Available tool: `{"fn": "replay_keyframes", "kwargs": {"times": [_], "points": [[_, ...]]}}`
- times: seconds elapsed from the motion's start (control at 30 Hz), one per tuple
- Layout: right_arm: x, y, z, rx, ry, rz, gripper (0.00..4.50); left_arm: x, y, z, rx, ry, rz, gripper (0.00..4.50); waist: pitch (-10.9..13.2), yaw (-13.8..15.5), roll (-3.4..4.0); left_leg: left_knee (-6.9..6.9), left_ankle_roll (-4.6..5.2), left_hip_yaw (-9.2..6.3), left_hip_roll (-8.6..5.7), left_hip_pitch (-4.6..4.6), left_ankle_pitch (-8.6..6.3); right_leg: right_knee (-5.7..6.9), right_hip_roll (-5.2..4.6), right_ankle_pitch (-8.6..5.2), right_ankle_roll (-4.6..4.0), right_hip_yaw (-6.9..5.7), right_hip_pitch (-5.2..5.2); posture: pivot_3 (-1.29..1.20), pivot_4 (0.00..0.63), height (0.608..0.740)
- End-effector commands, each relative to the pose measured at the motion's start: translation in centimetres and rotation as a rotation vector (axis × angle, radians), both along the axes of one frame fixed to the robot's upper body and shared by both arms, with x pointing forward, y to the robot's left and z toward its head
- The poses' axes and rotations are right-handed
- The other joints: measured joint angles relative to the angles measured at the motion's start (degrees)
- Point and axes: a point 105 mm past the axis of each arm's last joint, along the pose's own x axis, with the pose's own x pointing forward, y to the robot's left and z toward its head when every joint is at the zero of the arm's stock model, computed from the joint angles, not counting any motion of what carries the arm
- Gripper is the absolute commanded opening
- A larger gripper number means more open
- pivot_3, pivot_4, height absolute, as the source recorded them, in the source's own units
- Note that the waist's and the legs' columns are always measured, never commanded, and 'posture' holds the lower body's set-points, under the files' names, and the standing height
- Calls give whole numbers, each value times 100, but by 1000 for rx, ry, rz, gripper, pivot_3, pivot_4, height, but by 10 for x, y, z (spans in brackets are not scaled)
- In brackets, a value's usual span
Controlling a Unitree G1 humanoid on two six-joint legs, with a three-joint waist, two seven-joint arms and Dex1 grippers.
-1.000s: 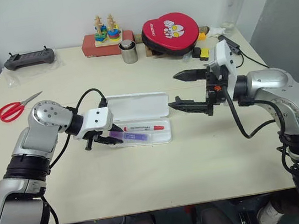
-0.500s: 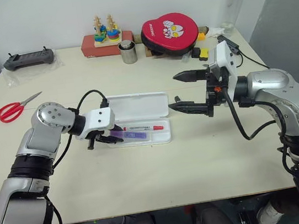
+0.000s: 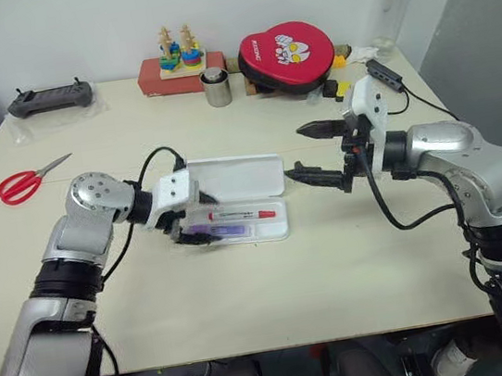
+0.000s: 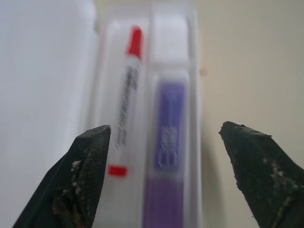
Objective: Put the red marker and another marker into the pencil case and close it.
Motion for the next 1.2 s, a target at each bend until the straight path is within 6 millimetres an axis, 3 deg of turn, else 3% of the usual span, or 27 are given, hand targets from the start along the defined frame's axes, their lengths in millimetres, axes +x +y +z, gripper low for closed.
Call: {"fn": "replay_keyframes", "kwargs": {"times": [0.03,0.17,0.27,0.5,0.7,0.87,1.2], "points": [[29,-20,-11,1,18,-238,4500,5,-24,51,-264,-103,60,4486,0,-8,-1,4,0,0,0,1,0,3,0,2,-2,2,2,0,150,740],[50,-27,-40,-14,97,-394,4500,2,-50,54,-366,-82,78,4486,-1,-13,-1,14,0,-1,-2,2,0,4,-1,9,-2,4,8,0,150,740],[62,-23,-60,-23,140,-462,4500,13,-64,54,-408,-95,153,4486,-1,-13,-1,15,0,0,-3,4,0,6,-1,10,-2,6,7,0,150,740],[84,-6,-76,4,182,-523,4500,34,-92,55,-422,-113,222,4486,-1,-25,0,21,-1,1,-5,4,0,5,0,17,7,9,8,0,150,740],[96,-3,-89,-30,192,-563,4500,40,-98,57,-428,-121,233,4486,-1,-28,0,20,-1,2,-7,2,0,2,-1,18,7,10,7,0,150,740],[99,-5,-103,-75,216,-597,3247,44,-97,58,-426,-139,249,4500,-1,-30,0,19,-1,2,-7,3,0,3,-2,18,6,11,8,0,150,740],[100,-3,-105,-67,215,-589,821,43,-97,58,-436,-129,253,4500,-1,-23,0,22,-1,1,-8,4,1,5,-2,22,14,11,11,0,150,740]]}}
